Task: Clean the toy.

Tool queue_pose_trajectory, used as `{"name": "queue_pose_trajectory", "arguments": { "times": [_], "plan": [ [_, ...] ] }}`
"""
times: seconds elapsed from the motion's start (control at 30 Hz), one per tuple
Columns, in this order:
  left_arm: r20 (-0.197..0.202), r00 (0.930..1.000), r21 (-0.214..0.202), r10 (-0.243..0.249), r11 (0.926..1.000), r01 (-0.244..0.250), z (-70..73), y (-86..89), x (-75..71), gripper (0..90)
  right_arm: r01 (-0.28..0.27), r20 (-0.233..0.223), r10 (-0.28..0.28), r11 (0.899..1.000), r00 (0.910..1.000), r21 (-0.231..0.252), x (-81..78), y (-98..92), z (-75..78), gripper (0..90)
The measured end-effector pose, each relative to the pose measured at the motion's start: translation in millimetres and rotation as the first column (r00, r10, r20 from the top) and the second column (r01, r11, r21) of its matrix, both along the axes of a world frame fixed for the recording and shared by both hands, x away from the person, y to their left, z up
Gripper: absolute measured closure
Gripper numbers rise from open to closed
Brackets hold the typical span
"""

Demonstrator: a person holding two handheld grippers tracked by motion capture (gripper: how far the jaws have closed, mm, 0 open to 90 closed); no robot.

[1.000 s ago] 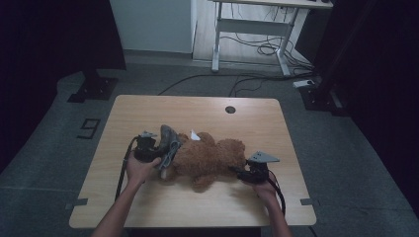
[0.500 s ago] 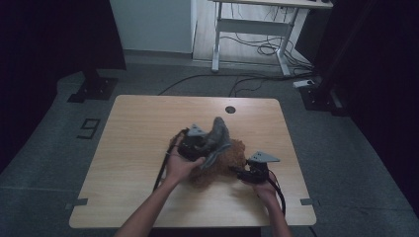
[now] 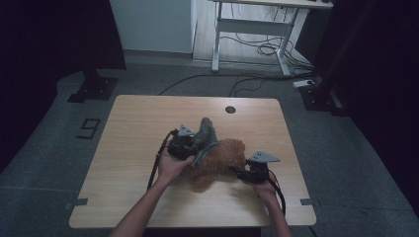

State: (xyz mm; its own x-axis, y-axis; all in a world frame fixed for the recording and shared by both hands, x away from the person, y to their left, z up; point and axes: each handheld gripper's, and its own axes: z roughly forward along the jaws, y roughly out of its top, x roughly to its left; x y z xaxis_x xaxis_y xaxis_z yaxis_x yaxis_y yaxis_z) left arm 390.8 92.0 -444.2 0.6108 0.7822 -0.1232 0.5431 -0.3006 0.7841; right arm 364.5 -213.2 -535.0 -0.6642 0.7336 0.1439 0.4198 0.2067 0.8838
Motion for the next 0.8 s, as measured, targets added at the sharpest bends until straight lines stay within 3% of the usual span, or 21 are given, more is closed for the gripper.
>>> {"name": "queue_pose_trajectory", "arguments": {
  "times": [0.1,0.23,0.4,0.5,0.57,0.67,0.8],
  "plan": [
    [-0.001,0.9984,0.001,0.057,0.9984,-0.057,-3.2,25.4,-1.0,78.0,-0.001,0.0,0.001,1.0,1.0,0.004,0.1,-0.1,-0.4,46.5],
    [-0.035,0.9912,0.052,0.128,0.9907,-0.126,-19.9,55.4,-0.3,78.0,0.003,-0.003,-0.003,1.0,1.0,0.004,-0.1,-0.3,-0.7,46.5],
    [-0.111,0.9795,0.07,0.168,0.9845,-0.161,-54.0,76.8,1.4,77.9,0.006,-0.005,-0.006,1.0,1.0,0.012,0.4,-0.5,-1.3,46.6],
    [-0.119,0.9767,0.076,0.179,0.9824,-0.17,-63.1,80.3,1.1,77.9,0.007,-0.006,-0.007,1.0,1.0,0.014,0.4,-0.5,-1.4,46.5],
    [-0.12,0.9747,0.099,0.188,0.9792,-0.177,-65.2,81.8,1.5,77.9,0.007,-0.007,-0.007,1.0,1.0,0.013,0.3,-0.7,-1.4,46.5],
    [-0.118,0.975,0.093,0.188,0.9796,-0.178,-60.8,83.2,-0.5,77.9,0.007,-0.007,-0.007,1.0,1.0,0.014,0.3,-0.9,-1.6,46.6],
    [-0.109,0.9793,0.016,0.17,0.9854,-0.17,-42.8,82.4,-1.4,77.8,0.013,-0.004,-0.013,1.0,0.9999,0.013,-0.1,-0.1,-1.2,47.3]
  ]
}}
